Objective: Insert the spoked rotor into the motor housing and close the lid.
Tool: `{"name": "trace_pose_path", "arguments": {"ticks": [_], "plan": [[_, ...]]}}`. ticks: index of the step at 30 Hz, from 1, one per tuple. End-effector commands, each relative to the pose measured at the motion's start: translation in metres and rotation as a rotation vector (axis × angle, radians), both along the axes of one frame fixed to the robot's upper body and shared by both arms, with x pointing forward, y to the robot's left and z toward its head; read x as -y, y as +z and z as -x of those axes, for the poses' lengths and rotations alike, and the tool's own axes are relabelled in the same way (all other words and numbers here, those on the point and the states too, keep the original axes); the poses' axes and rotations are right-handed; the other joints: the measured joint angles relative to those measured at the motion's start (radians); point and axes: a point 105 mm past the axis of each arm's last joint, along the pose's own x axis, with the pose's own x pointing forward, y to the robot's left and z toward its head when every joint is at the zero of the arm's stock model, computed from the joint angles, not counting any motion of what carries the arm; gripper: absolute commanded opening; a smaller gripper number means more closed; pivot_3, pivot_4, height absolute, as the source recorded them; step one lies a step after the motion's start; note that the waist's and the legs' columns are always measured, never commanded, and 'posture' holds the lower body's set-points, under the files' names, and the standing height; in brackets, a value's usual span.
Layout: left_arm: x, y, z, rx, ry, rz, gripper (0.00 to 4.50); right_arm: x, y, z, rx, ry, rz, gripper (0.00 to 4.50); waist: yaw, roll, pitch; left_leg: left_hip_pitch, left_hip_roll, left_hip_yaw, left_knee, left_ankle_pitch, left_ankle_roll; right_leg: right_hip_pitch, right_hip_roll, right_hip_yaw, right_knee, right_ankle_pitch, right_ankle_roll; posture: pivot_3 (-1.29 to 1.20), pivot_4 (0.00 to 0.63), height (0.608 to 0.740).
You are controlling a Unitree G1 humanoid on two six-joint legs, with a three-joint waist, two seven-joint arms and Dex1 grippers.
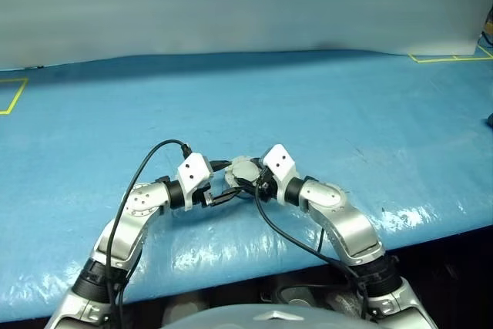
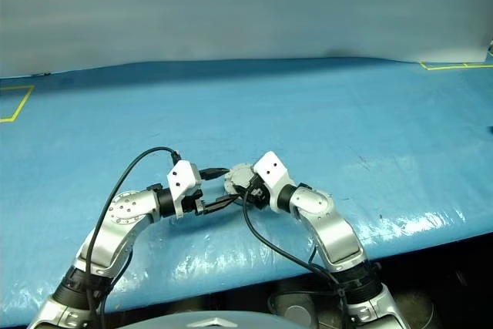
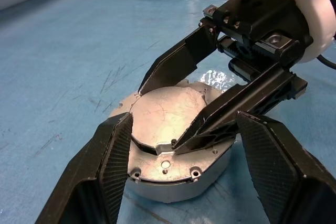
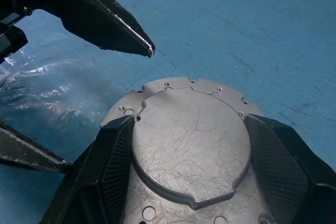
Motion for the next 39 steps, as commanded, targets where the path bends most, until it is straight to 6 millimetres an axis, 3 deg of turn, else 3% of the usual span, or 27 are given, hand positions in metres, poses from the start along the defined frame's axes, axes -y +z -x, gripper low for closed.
{"name": "trace_pose_path", "arguments": {"ticks": [1, 10, 18, 20, 27, 29, 32, 35, 36, 39], "plan": [[0.003, 0.008, -0.002, 0.036, -0.005, 0.018, 3.37, 0.014, -0.055, 0.007, -0.202, -0.094, 0.141, 3.00, 0.000, 0.000, 0.000, 0.001, 0.000, -0.001, 0.000, 0.000, 0.000, 0.000, 0.001, 0.000, 0.000, 0.000, 0.000, 0.00, 0.150, 0.740], [0.000, 0.009, -0.002, 0.040, -0.001, 0.011, 3.37, 0.023, -0.081, 0.009, -0.245, -0.162, 0.272, 3.00, 0.000, 0.001, -0.001, 0.013, -0.001, -0.012, 0.000, -0.001, -0.003, 0.002, -0.002, 0.003, 0.000, 0.000, 0.000, 0.00, 0.150, 0.740], [-0.002, 0.011, -0.004, 0.046, 0.004, 0.010, 3.37, 0.041, -0.095, 0.013, -0.194, -0.161, 0.408, 3.00, 0.004, 0.008, -0.006, 0.015, -0.002, -0.012, 0.000, -0.004, -0.007, 0.002, -0.015, -0.012, -0.001, 0.000, 0.000, 0.00, 0.150, 0.740], [-0.005, 0.011, -0.006, 0.049, 0.017, 0.006, 3.37, 0.040, -0.095, 0.014, -0.214, -0.170, 0.376, 3.00, 0.005, 0.008, -0.006, 0.015, -0.002, -0.012, 0.000, -0.004, -0.007, 0.003, -0.016, -0.013, -0.002, 0.000, 0.000, 0.00, 0.150, 0.740], [-0.019, 0.019, -0.017, 0.088, 0.081, -0.006, 3.37, 0.026, -0.068, 0.018, -0.171, -0.134, 0.136, 3.00, 0.015, 0.010, -0.005, 0.012, -0.002, -0.015, -0.001, -0.004, -0.008, 0.002, -0.017, -0.017, -0.006, 0.000, 0.000, 0.00, 0.150, 0.740], [-0.022, 0.020, -0.018, 0.092, 0.087, -0.009, 3.37, 0.029, -0.062, 0.016, -0.154, -0.152, 0.079, 3.00, 0.017, 0.010, -0.005, 0.008, -0.002, -0.017, -0.001, -0.004, -0.008, 0.001, -0.017, -0.019, -0.008, 0.000, 0.001, 0.00, 0.150, 0.740], [-0.023, 0.021, -0.019, 0.098, 0.094, -0.012, 3.37, 0.051, -0.060, 0.001, -0.075, -0.294, 0.108, 3.00, 0.016, 0.008, -0.006, 0.005, -0.003, -0.019, -0.001, -0.006, -0.005, 0.001, -0.016, -0.021, -0.010, 0.001, 0.001, 0.00, 0.150, 0.740], [-0.022, 0.022, -0.019, 0.099, 0.098, -0.006, 3.37, 0.057, -0.056, -0.005, 0.007, -0.338, 0.142, 3.00, 0.016, 0.009, -0.004, 0.001, -0.003, -0.021, -0.001, -0.009, -0.004, 0.000, -0.013, -0.023, -0.014, 0.001, 0.001, 0.00, 0.150, 0.740], [-0.022, 0.021, -0.019, 0.098, 0.097, -0.007, 3.37, 0.054, -0.055, -0.003, 0.009, -0.322, 0.135, 3.00, 0.017, 0.010, -0.003, 0.000, -0.004, -0.021, -0.001, -0.010, -0.003, -0.001, -0.013, -0.023, -0.014, 0.002, 0.002, 0.00, 0.150, 0.740], [-0.019, 0.020, -0.017, 0.088, 0.088, -0.003, 3.37, 0.029, -0.030, 0.005, -0.026, -0.254, -0.143, 3.00, 0.024, 0.010, -0.002, -0.001, -0.007, -0.022, -0.001, -0.011, 0.000, 0.000, -0.014, -0.024, -0.015, 0.001, 0.003, 0.00, 0.150, 0.740]]}}
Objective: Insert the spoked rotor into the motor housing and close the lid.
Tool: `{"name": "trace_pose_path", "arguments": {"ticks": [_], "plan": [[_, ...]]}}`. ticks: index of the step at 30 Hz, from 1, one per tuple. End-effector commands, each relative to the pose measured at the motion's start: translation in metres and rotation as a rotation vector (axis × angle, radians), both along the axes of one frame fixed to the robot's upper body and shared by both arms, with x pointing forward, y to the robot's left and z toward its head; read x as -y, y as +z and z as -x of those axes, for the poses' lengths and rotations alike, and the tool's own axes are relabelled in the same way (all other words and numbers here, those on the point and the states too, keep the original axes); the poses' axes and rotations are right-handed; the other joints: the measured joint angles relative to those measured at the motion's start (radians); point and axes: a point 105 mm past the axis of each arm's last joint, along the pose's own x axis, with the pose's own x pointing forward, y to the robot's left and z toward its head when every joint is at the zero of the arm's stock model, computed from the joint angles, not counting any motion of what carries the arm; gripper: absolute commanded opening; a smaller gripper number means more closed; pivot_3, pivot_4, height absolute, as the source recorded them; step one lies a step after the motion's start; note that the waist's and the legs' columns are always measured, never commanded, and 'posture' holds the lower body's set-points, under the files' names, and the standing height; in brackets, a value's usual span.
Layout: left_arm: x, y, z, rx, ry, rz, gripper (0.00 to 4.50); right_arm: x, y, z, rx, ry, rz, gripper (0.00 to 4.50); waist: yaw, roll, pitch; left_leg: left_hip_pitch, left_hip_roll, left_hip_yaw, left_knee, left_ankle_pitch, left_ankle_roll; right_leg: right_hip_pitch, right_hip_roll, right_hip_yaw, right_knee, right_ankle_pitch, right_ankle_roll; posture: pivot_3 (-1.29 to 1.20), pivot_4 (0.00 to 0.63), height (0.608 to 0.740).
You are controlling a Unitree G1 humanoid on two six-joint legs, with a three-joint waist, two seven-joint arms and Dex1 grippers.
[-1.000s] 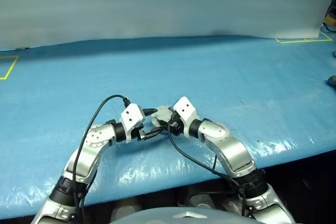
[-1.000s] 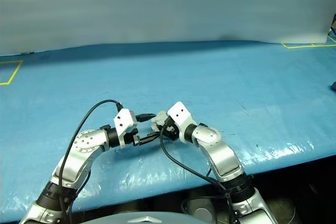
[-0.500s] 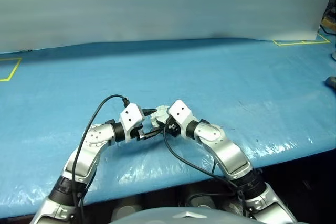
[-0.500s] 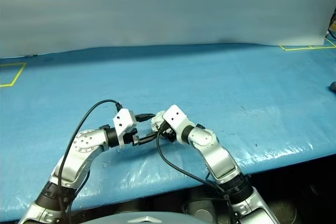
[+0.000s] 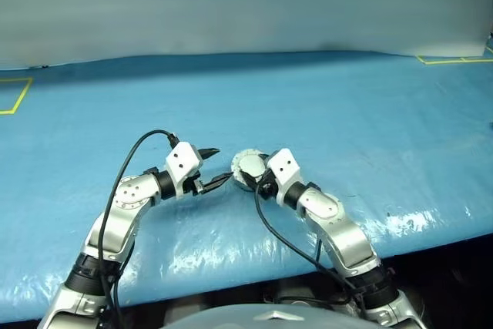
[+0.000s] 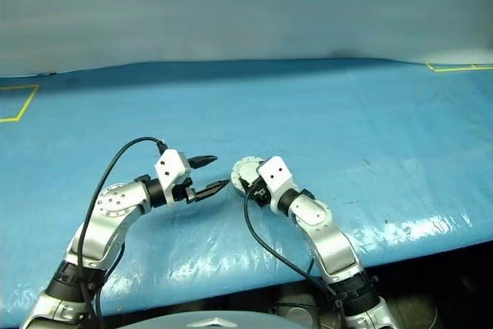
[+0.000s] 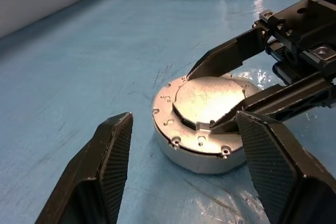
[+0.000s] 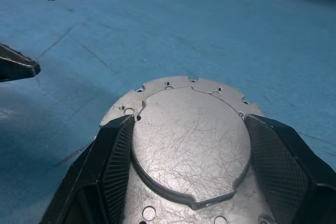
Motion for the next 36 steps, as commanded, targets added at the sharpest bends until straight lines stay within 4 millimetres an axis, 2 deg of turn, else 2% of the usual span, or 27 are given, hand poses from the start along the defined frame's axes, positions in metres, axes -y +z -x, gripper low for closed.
{"name": "trace_pose_path", "arguments": {"ticks": [1, 5, 14, 18, 23, 32, 36], "plan": [[0.002, 0.007, 0.000, 0.031, -0.010, 0.011, 3.37, 0.004, -0.014, 0.012, -0.118, -0.001, -0.147, 3.00, 0.004, -0.001, 0.001, -0.001, 0.000, -0.001, 0.000, -0.001, 0.001, 0.000, 0.000, -0.001, -0.001, 0.000, 0.000, 0.00, 0.150, 0.740], [0.004, 0.006, 0.001, 0.029, -0.019, 0.010, 3.37, -0.006, 0.011, 0.018, 0.013, 0.103, -0.177, 3.00, 0.001, -0.001, 0.009, -0.006, -0.002, -0.001, 0.000, -0.002, 0.002, 0.000, 0.000, 0.001, -0.001, -0.002, 0.002, 0.00, 0.150, 0.740], [0.007, 0.006, 0.000, 0.027, -0.027, 0.014, 3.37, -0.008, 0.031, 0.003, 0.094, 0.106, -0.122, 3.00, -0.006, -0.001, 0.023, -0.006, -0.009, 0.000, -0.004, -0.004, 0.002, -0.001, 0.000, 0.001, -0.001, 0.000, 0.007, 0.00, 0.150, 0.740], [0.007, 0.007, -0.001, 0.029, -0.025, 0.015, 3.37, -0.010, 0.020, 0.001, 0.067, 0.102, -0.077, 3.00, -0.006, -0.001, 0.024, -0.006, -0.010, -0.001, -0.004, -0.004, 0.001, -0.001, 0.000, 0.001, -0.001, 0.000, 0.007, 0.00, 0.150, 0.740], [0.008, 0.006, 0.001, 0.027, -0.029, 0.017, 3.37, -0.003, 0.000, 0.004, 0.023, 0.102, 0.009, 3.00, -0.006, -0.001, 0.024, -0.006, -0.010, -0.001, -0.003, -0.003, 0.000, 0.000, 0.000, 0.001, 0.000, 0.001, 0.008, 0.00, 0.150, 0.740], [0.011, 0.004, 0.003, 0.020, -0.038, 0.019, 3.37, 0.000, -0.017, 0.007, -0.039, 0.106, 0.046, 3.00, -0.006, -0.002, 0.024, -0.005, -0.010, -0.001, 0.001, -0.003, -0.001, 0.003, 0.000, 0.001, 0.000, 0.002, 0.009, 0.00, 0.150, 0.740], [0.021, 0.002, 0.002, 0.028, -0.061, 0.002, 3.37, 0.000, -0.023, 0.009, -0.065, 0.102, 0.061, 3.00, -0.004, -0.002, 0.023, -0.005, -0.010, -0.001, 0.004, -0.003, 0.000, 0.004, 0.000, 0.001, 0.001, 0.002, 0.010, 0.00, 0.150, 0.740]]}}
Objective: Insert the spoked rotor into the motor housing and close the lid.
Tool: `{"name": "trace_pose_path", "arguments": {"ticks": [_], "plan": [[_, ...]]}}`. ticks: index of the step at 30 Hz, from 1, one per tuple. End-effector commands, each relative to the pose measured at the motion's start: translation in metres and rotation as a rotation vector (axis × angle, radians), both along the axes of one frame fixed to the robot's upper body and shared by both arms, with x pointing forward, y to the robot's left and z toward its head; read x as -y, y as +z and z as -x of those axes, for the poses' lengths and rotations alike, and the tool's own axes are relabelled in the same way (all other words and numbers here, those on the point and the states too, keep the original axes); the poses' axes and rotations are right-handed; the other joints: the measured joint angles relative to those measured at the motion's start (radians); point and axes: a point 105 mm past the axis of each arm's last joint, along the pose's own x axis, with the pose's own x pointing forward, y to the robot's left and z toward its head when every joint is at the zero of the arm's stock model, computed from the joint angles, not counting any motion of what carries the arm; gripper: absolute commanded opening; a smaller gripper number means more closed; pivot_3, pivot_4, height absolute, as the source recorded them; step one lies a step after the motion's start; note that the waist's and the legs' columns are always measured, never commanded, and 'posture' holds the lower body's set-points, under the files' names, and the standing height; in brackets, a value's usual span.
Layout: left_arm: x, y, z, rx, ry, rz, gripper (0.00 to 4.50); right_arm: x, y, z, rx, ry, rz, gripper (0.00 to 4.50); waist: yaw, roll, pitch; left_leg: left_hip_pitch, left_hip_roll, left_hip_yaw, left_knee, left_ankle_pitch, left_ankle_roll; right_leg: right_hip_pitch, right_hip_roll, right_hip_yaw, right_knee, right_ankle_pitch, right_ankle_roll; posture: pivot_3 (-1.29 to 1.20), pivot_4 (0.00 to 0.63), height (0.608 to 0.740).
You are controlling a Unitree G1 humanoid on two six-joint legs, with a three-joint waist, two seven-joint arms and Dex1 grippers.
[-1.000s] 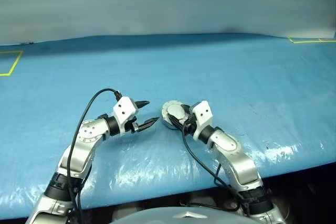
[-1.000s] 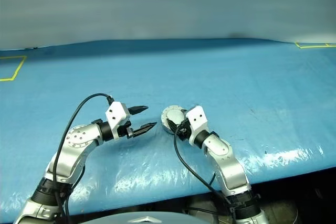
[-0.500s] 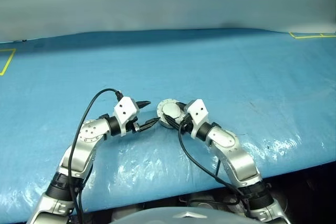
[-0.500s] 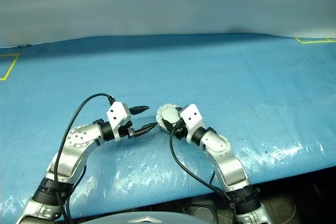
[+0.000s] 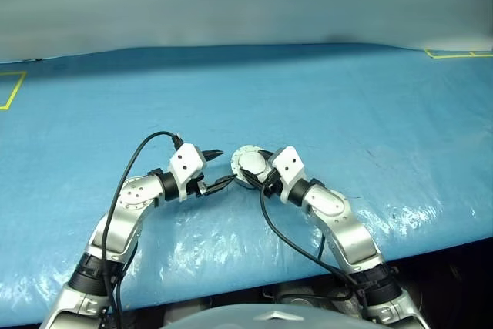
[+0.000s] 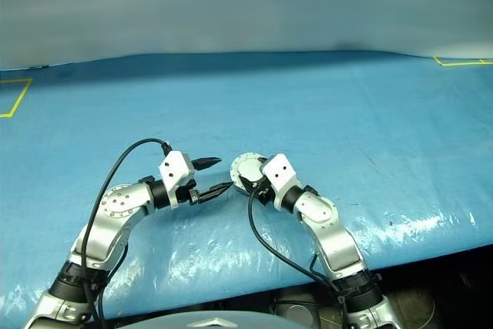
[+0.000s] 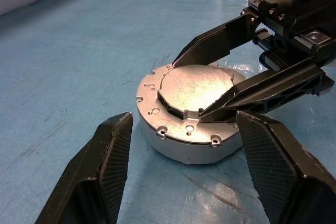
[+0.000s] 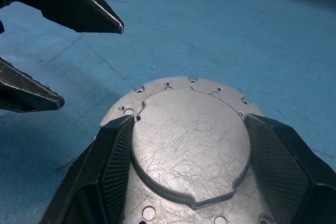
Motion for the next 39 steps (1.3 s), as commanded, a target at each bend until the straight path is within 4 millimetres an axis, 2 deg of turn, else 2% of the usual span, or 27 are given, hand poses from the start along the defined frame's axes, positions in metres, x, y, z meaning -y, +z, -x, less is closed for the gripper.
{"name": "trace_pose_path", "arguments": {"ticks": [1, 8, 9, 12, 17, 20, 23, 28, 34, 39], "plan": [[0.015, 0.005, 0.000, 0.034, -0.045, 0.005, 3.37, 0.004, -0.031, 0.009, -0.125, -0.007, 0.058, 3.00, 0.001, 0.000, -0.001, 0.000, 0.000, 0.000, 0.001, 0.000, 0.000, 0.000, 0.000, 0.000, 0.000, 0.000, 0.000, 0.00, 0.150, 0.740], [0.020, -0.007, -0.011, 0.039, -0.006, -0.048, 3.37, 0.003, -0.033, 0.014, -0.131, 0.023, 0.082, 3.00, 0.003, 0.001, -0.005, 0.001, 0.000, 0.000, 0.002, -0.001, 0.002, 0.002, 0.000, 0.001, 0.000, 0.001, 0.001, 0.00, 0.150, 0.740], [0.020, -0.007, -0.012, 0.043, 0.003, -0.039, 2.95, 0.004, -0.033, 0.014, -0.133, 0.020, 0.081, 3.00, 0.005, 0.001, -0.006, 0.001, -0.001, 0.000, 0.002, 0.000, 0.001, 0.002, 0.000, 0.001, 0.000, 0.001, 0.001, 0.00, 0.150, 0.740], [0.022, -0.006, -0.014, 0.051, 0.001, -0.027, 2.09, 0.005, -0.032, 0.015, -0.133, 0.016, 0.078, 3.00, 0.012, 0.001, -0.006, 0.002, -0.001, 0.000, 0.003, -0.001, 0.002, 0.004, -0.001, 0.001, 0.000, 0.001, 0.002, 0.00, 0.150, 0.740], [0.018, -0.001, -0.028, 0.080, 0.100, 0.009, 0.44, 0.006, -0.032, 0.016, -0.136, 0.011, 0.080, 3.00, 0.012, 0.001, -0.006, 0.003, -0.001, 0.000, 0.005, -0.003, 0.005, 0.005, 0.000, 0.001, 0.000, 0.002, 0.002, 0.00, 0.150, 0.740], [0.024, -0.002, -0.026, 0.053, 0.047, 0.037, 0.44, 0.006, -0.032, 0.017, -0.136, 0.016, 0.087, 3.00, 0.012, 0.002, -0.007, 0.003, -0.001, 0.000, 0.004, -0.003, 0.005, 0.005, 0.000, 0.001, 0.000, 0.002, 0.002, 0.00, 0.150, 0.740], [0.032, -0.003, -0.022, 0.036, -0.016, 0.040, 0.03, 0.007, -0.031, 0.015, -0.133, 0.013, 0.084, 3.00, 0.012, 0.002, -0.008, 0.003, -0.001, 0.001, 0.004, -0.001, 0.002, 0.005, 0.000, 0.001, 0.000, 0.002, 0.002, 0.00, 0.150, 0.740], [0.032, -0.005, -0.024, 0.037, -0.001, 0.017, 0.03, 0.007, -0.029, 0.015, -0.131, 0.006, 0.079, 3.00, 0.012, 0.002, -0.008, 0.003, -0.001, 0.001, 0.004, -0.001, 0.002, 0.006, 0.000, 0.001, 0.000, 0.002, 0.002, 0.00, 0.150, 0.740], [0.030, -0.017, -0.028, 0.012, 0.018, -0.078, 0.03, 0.007, -0.031, 0.017, -0.139, 0.007, 0.074, 3.00, 0.012, 0.002, -0.008, 0.005, -0.001, 0.001, 0.004, -0.003, 0.005, 0.008, 0.000, 0.001, 0.000, 0.002, 0.002, 0.00, 0.150, 0.740], [0.030, -0.027, -0.018, -0.033, -0.025, -0.096, 0.03, 0.007, -0.031, 0.018, -0.143, 0.006, 0.077, 3.00, 0.012, 0.002, -0.010, 0.007, -0.001, 0.000, 0.005, -0.003, 0.005, 0.010, 0.000, 0.001, 0.000, 0.002, 0.002, 0.00, 0.150, 0.740]]}}
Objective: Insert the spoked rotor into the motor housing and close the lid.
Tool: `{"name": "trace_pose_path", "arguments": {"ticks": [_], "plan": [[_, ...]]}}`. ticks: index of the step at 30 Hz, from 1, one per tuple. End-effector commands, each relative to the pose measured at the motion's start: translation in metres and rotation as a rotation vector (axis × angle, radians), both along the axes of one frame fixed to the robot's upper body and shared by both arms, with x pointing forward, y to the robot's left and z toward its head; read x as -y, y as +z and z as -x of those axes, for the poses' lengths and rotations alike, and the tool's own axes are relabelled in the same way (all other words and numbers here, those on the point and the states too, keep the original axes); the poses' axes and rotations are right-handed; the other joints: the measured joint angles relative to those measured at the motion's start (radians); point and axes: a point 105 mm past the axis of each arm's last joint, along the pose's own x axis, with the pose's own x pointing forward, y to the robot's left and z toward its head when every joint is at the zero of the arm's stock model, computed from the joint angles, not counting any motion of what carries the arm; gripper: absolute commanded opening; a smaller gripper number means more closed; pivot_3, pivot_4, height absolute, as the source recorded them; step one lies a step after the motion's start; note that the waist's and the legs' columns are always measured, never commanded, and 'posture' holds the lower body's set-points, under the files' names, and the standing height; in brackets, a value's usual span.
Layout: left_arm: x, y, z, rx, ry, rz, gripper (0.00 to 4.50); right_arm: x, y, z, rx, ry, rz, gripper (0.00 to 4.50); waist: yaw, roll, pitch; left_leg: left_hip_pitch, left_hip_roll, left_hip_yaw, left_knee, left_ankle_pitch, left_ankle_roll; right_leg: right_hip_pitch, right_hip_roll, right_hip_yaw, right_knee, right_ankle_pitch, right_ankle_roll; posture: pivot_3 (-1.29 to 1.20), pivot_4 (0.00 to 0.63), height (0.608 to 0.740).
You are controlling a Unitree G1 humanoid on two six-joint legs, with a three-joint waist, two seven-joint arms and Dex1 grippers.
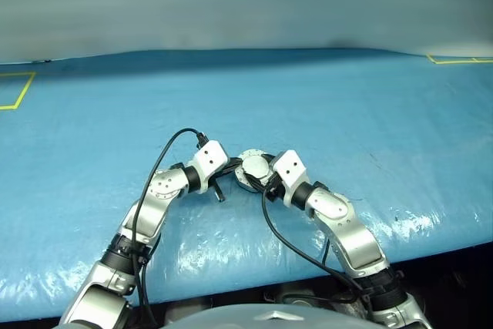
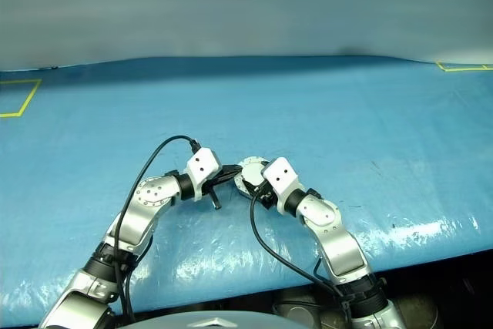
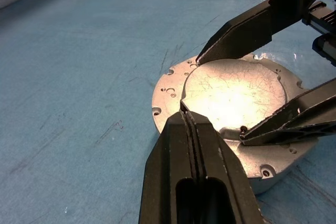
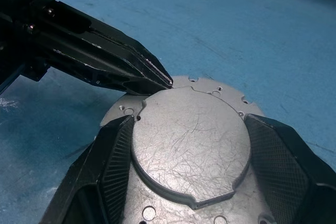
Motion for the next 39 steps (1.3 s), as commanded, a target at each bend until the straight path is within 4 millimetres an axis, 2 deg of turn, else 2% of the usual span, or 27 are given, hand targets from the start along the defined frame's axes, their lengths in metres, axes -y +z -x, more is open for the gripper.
{"name": "trace_pose_path", "arguments": {"ticks": [1, 6, 10, 14, 17, 21, 25, 29, 32, 37, 39], "plan": [[0.004, -0.006, 0.010, -0.033, -0.056, -0.019, 0.03, 0.002, -0.027, 0.011, -0.122, 0.009, 0.037, 3.00, 0.000, 0.000, -0.001, 0.000, 0.000, 0.000, 0.000, 0.000, 0.000, 0.000, 0.000, 0.000, 0.000, 0.000, 0.000, 0.00, 0.150, 0.740], [0.004, -0.011, 0.009, -0.028, -0.040, -0.048, 0.03, 0.001, -0.025, 0.011, -0.122, 0.019, 0.025, 3.00, 0.001, 0.000, -0.003, 0.001, 0.000, 0.000, 0.001, 0.000, 0.000, 0.001, 0.000, 0.000, 0.000, 0.000, 0.000, 0.00, 0.150, 0.740], [0.011, -0.014, 0.016, -0.049, -0.073, -0.029, 0.03, 0.000, -0.023, 0.010, -0.107, 0.022, 0.025, 3.00, 0.002, 0.001, -0.006, 0.001, 0.000, 0.000, 0.001, 0.000, 0.000, 0.002, 0.000, 0.000, 0.000, 0.000, 0.000, 0.00, 0.150, 0.740], [0.011, -0.018, 0.016, -0.055, -0.068, -0.035, 0.00, -0.004, -0.015, 0.009, -0.083, 0.033, -0.001, 4.33, 0.004, 0.002, -0.008, 0.001, 0.000, -0.001, 0.002, 0.000, 0.001, 0.002, 0.000, 0.000, 0.000, 0.000, 0.000, 0.00, 0.150, 0.740], [0.010, -0.018, 0.017, -0.055, -0.075, -0.040, 0.00, -0.006, -0.006, 0.011, -0.012, 0.082, 0.039, 4.33, 0.005, 0.002, -0.008, 0.001, 0.000, -0.001, 0.003, -0.001, 0.001, 0.002, 0.000, 0.000, 0.000, 0.000, 0.000, 0.00, 0.150, 0.740], [0.009, -0.019, 0.015, -0.050, -0.067, -0.047, 0.00, 0.004, 0.027, -0.003, 0.134, 0.004, -0.016, 4.33, 0.009, 0.003, -0.008, 0.001, 0.000, 0.000, 0.004, -0.001, 0.002, 0.002, 0.000, 0.000, 0.000, 0.000, 0.000, 0.00, 0.150, 0.740], [0.009, -0.019, 0.015, -0.050, -0.072, -0.050, 0.00, 0.010, 0.059, -0.005, 0.226, -0.008, -0.098, 4.33, 0.011, 0.003, -0.008, 0.000, 0.000, 0.000, 0.005, -0.001, 0.002, 0.002, 0.000, 0.001, 0.001, 0.001, 0.001, 0.00, 0.150, 0.740], [0.008, -0.020, 0.015, -0.052, -0.073, -0.051, 0.00, 0.019, 0.069, -0.004, 0.214, -0.026, -0.174, 4.33, 0.012, 0.003, -0.008, 0.000, -0.001, -0.001, 0.005, -0.001, 0.002, 0.002, 0.000, 0.001, 0.000, 0.001, 0.001, 0.00, 0.150, 0.740], [0.008, -0.020, 0.015, -0.052, -0.073, -0.052, 0.00, 0.031, 0.056, 0.000, 0.042, -0.055, -0.292, 4.33, 0.014, 0.003, -0.008, 0.000, -0.001, -0.001, 0.005, -0.001, 0.002, 0.002, 0.000, 0.000, 0.001, 0.001, 0.001, 0.00, 0.150, 0.740], [0.007, -0.020, 0.017, -0.053, -0.068, -0.051, 0.00, 0.065, 0.003, 0.010, -0.445, -0.226, -0.604, 4.33, 0.015, 0.003, -0.008, 0.000, -0.001, 0.000, 0.005, -0.002, 0.003, 0.003, -0.001, 0.001, 0.000, 0.001, 0.001, 0.00, 0.150, 0.740], [0.005, -0.020, 0.017, -0.053, -0.064, -0.049, 0.00, 0.069, -0.010, 0.017, -0.566, -0.249, -0.687, 4.33, 0.015, 0.003, -0.008, 0.000, 0.000, 0.000, 0.005, -0.002, 0.003, 0.003, -0.001, 0.001, 0.000, 0.001, 0.000, 0.00, 0.150, 0.740]]}}
